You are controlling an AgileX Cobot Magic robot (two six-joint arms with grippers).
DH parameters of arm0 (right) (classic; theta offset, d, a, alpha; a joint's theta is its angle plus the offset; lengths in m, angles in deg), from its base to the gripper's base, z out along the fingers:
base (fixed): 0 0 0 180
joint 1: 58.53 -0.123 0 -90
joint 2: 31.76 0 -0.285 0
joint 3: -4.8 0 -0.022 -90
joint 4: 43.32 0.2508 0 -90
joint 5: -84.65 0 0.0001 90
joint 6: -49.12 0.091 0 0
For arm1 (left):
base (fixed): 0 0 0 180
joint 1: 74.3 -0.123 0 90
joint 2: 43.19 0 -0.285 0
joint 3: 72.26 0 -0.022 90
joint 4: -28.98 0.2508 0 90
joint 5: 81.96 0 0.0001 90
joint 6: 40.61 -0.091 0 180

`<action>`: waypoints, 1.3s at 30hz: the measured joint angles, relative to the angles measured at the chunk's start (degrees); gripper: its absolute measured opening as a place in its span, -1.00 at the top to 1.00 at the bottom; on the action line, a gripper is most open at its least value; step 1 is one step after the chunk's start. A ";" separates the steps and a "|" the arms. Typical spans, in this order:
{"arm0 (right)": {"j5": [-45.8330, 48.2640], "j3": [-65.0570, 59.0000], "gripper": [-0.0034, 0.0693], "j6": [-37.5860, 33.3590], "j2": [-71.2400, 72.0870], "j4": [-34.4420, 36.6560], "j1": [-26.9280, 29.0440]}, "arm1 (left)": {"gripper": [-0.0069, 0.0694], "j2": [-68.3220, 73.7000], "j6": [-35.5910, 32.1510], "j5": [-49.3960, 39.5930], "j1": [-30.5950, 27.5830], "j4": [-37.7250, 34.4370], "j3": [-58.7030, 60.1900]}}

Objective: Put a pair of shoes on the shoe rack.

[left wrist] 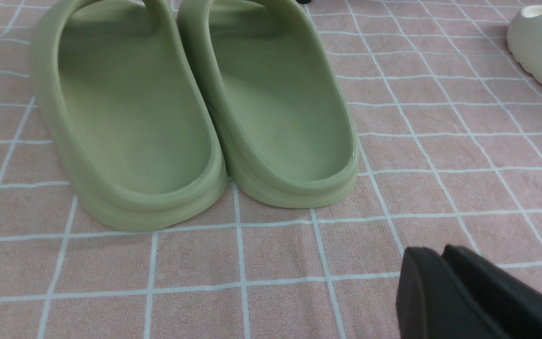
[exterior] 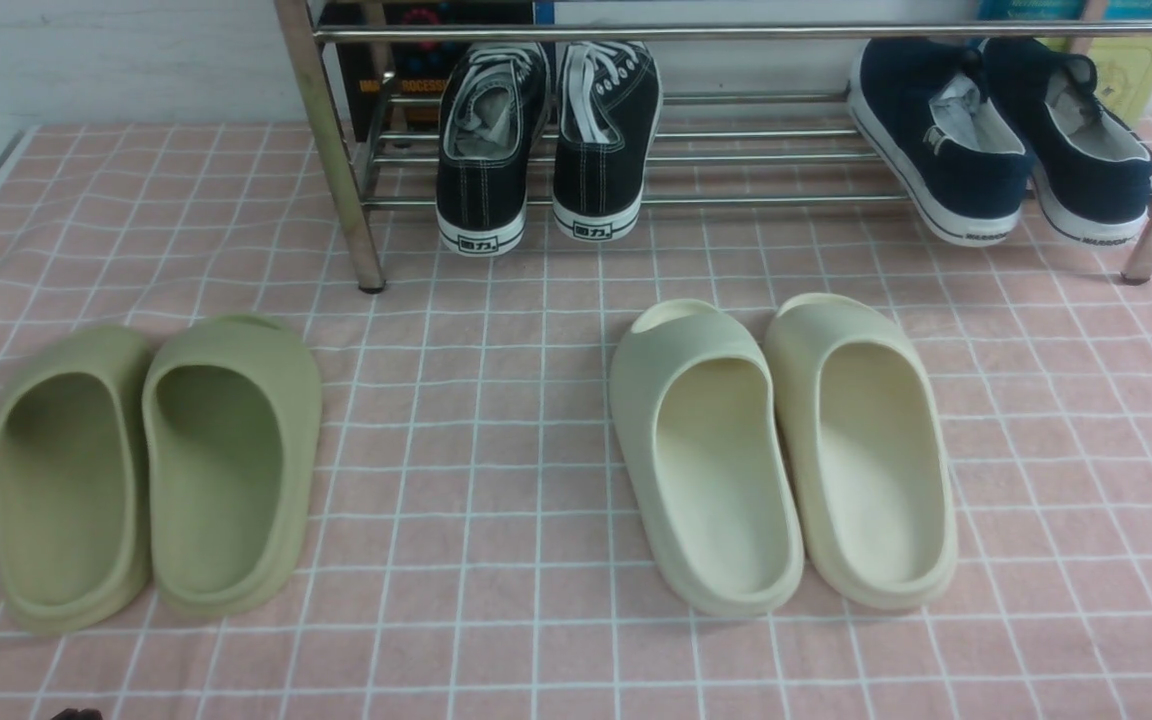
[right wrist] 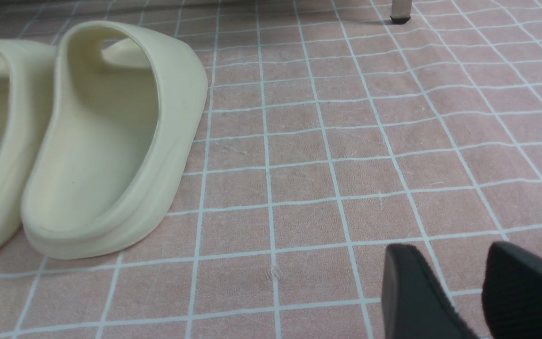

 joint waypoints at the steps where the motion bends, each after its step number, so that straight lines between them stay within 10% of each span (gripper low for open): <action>1: 0.00 0.00 0.25 0.00 0.00 0.00 0.00 | 0.64 0.00 0.00 0.00 0.00 0.00 0.00; 39: 0.00 0.00 0.25 0.00 0.00 0.00 0.00 | 0.53 0.00 0.00 0.05 0.00 -0.06 0.00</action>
